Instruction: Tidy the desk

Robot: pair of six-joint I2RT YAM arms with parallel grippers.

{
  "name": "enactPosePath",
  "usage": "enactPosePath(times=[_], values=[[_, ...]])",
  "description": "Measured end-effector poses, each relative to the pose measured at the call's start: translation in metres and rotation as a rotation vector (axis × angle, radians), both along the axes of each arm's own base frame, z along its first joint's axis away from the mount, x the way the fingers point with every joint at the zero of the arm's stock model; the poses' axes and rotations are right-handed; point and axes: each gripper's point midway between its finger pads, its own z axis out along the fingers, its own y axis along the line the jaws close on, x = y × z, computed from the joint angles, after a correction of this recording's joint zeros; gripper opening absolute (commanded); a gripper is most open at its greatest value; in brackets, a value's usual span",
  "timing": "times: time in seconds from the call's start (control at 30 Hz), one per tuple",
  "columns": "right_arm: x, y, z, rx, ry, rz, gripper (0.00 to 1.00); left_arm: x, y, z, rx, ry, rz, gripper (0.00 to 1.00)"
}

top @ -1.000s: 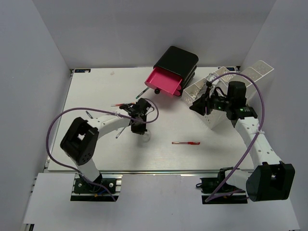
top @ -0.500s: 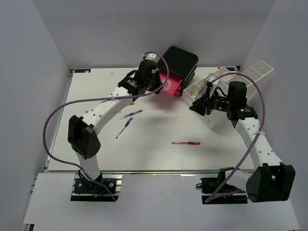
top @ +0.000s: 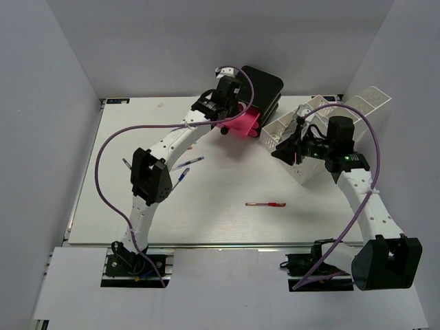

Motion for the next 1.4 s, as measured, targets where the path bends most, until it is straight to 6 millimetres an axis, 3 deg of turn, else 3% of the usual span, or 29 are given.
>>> enactPosePath(times=[0.03, 0.07, 0.1, 0.2, 0.47, 0.57, 0.6, 0.67, 0.8, 0.93, 1.03, 1.13, 1.17, 1.23, 1.27, 1.4], values=[[0.000, 0.000, 0.000, 0.000, 0.000, -0.001, 0.44, 0.001, 0.002, 0.000, 0.003, -0.003, 0.008, 0.12], [0.000, 0.000, 0.000, 0.000, 0.000, 0.000, 0.44, 0.004, 0.005, 0.001, 0.004, -0.009, 0.018, 0.27], [0.000, 0.000, 0.000, 0.000, 0.000, 0.000, 0.45, 0.006, 0.008, 0.001, 0.009, -0.011, 0.024, 0.35], [0.000, -0.001, 0.000, 0.000, 0.000, -0.002, 0.45, 0.009, 0.015, 0.001, 0.020, -0.012, 0.041, 0.49], [0.002, -0.004, 0.000, 0.002, 0.000, -0.011, 0.45, 0.012, 0.020, 0.002, 0.020, -0.016, 0.056, 0.51], [0.002, -0.005, 0.001, 0.005, 0.000, -0.009, 0.45, 0.013, 0.019, 0.005, 0.013, -0.025, 0.052, 0.35], [0.001, -0.004, 0.001, 0.004, -0.004, -0.005, 0.44, 0.013, 0.018, 0.007, 0.011, -0.029, 0.048, 0.16], [0.000, -0.004, 0.001, 0.002, -0.016, 0.009, 0.38, 0.008, 0.018, 0.014, -0.001, -0.034, 0.028, 0.00], [-0.010, -0.002, -0.002, -0.007, -0.062, 0.069, 0.28, -0.028, 0.030, 0.031, -0.018, -0.024, -0.047, 0.00], [-0.029, 0.006, -0.004, -0.018, -0.127, 0.141, 0.20, -0.094, 0.062, 0.045, -0.038, -0.013, -0.132, 0.00], [-0.040, 0.018, -0.002, -0.033, -0.188, 0.211, 0.15, -0.150, 0.096, 0.051, -0.058, -0.050, -0.167, 0.19], [-0.044, 0.031, -0.009, -0.071, -0.216, 0.261, 0.12, -0.196, 0.129, 0.045, -0.069, -0.105, -0.178, 0.35], [-0.043, 0.035, -0.012, -0.092, -0.217, 0.270, 0.12, -0.206, 0.138, 0.043, -0.076, -0.131, -0.174, 0.46], [-0.036, 0.046, -0.019, -0.146, -0.218, 0.283, 0.12, -0.219, 0.152, 0.033, -0.073, -0.160, -0.164, 0.53], [-0.032, 0.054, -0.024, -0.180, -0.213, 0.291, 0.12, -0.222, 0.157, 0.028, -0.070, -0.169, -0.156, 0.62], [-0.010, 0.085, -0.042, -0.324, -0.227, 0.293, 0.13, -0.225, 0.167, 0.008, -0.038, -0.185, -0.136, 0.73]])
